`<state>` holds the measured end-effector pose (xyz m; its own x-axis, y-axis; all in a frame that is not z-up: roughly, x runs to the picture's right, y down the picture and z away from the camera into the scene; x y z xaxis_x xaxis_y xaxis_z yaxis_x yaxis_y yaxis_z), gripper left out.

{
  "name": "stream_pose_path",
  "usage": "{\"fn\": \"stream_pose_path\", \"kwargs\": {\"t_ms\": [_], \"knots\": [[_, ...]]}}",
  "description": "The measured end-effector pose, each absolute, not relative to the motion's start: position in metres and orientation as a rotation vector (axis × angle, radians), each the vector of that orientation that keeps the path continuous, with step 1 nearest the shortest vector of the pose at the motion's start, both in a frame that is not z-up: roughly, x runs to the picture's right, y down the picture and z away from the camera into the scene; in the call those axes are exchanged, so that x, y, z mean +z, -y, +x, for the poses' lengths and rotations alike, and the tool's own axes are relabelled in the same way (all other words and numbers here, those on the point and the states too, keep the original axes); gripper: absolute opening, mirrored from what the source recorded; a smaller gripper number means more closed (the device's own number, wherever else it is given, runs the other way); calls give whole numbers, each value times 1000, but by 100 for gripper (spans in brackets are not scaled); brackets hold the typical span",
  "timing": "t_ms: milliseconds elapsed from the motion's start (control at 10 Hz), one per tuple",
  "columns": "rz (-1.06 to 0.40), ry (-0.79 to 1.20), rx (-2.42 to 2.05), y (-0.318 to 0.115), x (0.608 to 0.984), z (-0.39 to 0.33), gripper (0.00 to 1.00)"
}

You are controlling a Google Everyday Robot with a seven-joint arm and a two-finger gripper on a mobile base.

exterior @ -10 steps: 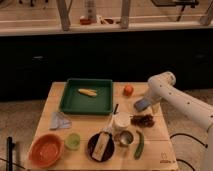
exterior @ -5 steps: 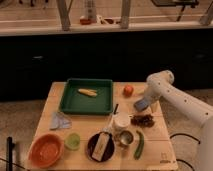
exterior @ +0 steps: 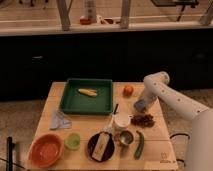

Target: Place sponge in tray

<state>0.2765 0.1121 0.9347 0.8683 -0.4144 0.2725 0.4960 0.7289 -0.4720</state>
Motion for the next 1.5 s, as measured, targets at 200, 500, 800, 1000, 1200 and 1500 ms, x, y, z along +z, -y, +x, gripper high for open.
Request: {"fn": "stream_pose_path", "kwargs": {"t_ms": [200,500,800,1000,1200,1500], "knots": [[-572,150,-517,-113,941,274,15],[-572,150,-518,-112,939,274,3],[-565,142,-524,-108,930,279,3],[-526,132,-532,-87,910,280,3],[-494,128,-545,-73,896,278,3],[-464,127,-561,-63,884,276,3]]}}
